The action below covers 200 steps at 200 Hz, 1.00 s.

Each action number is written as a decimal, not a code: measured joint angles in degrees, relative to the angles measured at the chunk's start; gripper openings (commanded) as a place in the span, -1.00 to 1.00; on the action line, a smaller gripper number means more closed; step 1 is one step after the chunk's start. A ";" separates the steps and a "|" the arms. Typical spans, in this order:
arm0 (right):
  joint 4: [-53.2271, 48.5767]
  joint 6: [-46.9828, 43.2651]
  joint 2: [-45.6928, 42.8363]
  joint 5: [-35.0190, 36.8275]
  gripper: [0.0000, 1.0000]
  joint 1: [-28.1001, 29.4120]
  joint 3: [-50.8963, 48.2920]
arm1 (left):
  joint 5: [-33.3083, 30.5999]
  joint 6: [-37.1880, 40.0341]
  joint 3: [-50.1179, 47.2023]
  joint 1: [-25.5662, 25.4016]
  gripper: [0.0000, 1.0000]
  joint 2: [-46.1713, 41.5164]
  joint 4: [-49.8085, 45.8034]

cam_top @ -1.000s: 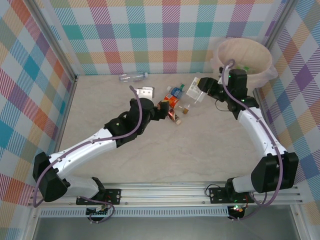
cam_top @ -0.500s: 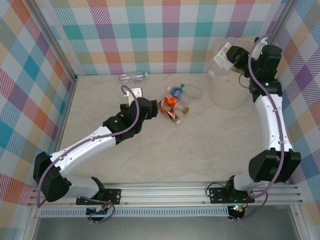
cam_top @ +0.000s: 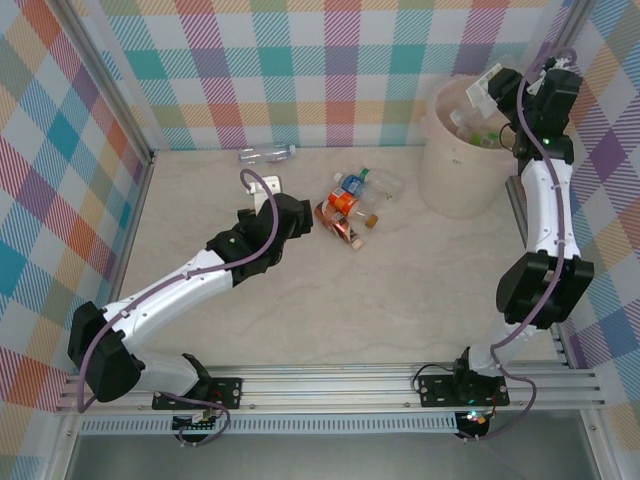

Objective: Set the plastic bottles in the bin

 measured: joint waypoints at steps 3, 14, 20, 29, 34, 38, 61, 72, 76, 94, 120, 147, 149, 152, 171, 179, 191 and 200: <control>-0.04 0.02 0.39 0.09 -0.29 -0.09 0.35 | 0.00 -0.04 0.00 0.00 1.00 0.02 0.00; -0.61 0.02 2.05 0.63 -0.28 -0.44 2.03 | 0.00 -0.42 -0.17 0.02 1.00 0.07 0.02; -0.92 0.00 2.86 0.90 -0.28 -0.59 2.86 | 0.02 -0.57 -0.33 0.13 0.99 0.07 -0.02; -1.77 -0.04 4.04 1.33 -0.27 -0.72 4.07 | 0.00 -0.74 -0.55 0.22 1.00 0.09 -0.02; -2.47 -0.07 4.74 1.57 -0.28 -0.72 4.85 | 0.02 -0.83 -0.66 0.28 1.00 0.13 -0.04; -3.17 -0.11 5.27 1.92 -0.27 -0.76 5.60 | 0.02 -0.87 -0.68 0.35 1.00 0.20 -0.15; -6.75 -0.66 7.96 4.37 -0.24 -0.98 8.96 | 0.07 -1.09 -0.74 0.46 1.00 0.42 -0.42; -8.48 -0.92 8.74 5.22 -0.18 -1.05 9.97 | 0.13 -1.27 -0.74 0.50 1.00 0.46 -0.50; -8.96 -0.96 9.03 5.55 -0.16 -1.11 10.25 | 0.15 -1.29 -0.74 0.50 1.00 0.46 -0.63; -11.39 -1.16 10.21 6.12 0.06 -1.53 11.65 | 0.15 -1.73 -0.81 0.55 1.00 0.46 -1.25; -14.67 -1.40 11.21 6.73 0.49 -2.32 12.83 | 0.15 -2.12 -0.96 0.55 1.00 0.52 -1.31; -17.29 -0.92 11.19 9.51 0.63 -2.54 13.14 | 0.15 -2.14 -0.96 0.59 1.00 0.52 -1.33; -17.35 -0.87 11.17 9.75 0.64 -2.54 13.14 | 0.15 -2.14 -0.96 0.59 1.00 0.52 -1.33; -17.53 -0.79 11.13 10.08 0.64 -2.54 13.14 | 0.15 -2.16 -0.96 0.59 1.00 0.52 -1.33; -17.62 -0.59 10.71 11.37 0.66 -2.54 13.00 | 0.15 -2.34 -0.98 0.59 1.00 0.52 -1.33; -17.53 -0.44 10.29 11.61 0.68 -2.51 12.72 | 0.15 -2.34 -0.98 0.59 1.00 0.52 -1.33; -17.49 -0.26 9.29 11.91 0.72 -2.51 11.93 | 0.15 -2.38 -0.98 0.59 1.00 0.52 -1.33; -17.27 -0.02 8.26 12.26 0.74 -2.54 10.93 | 0.15 -2.45 -1.01 0.59 1.00 0.55 -1.33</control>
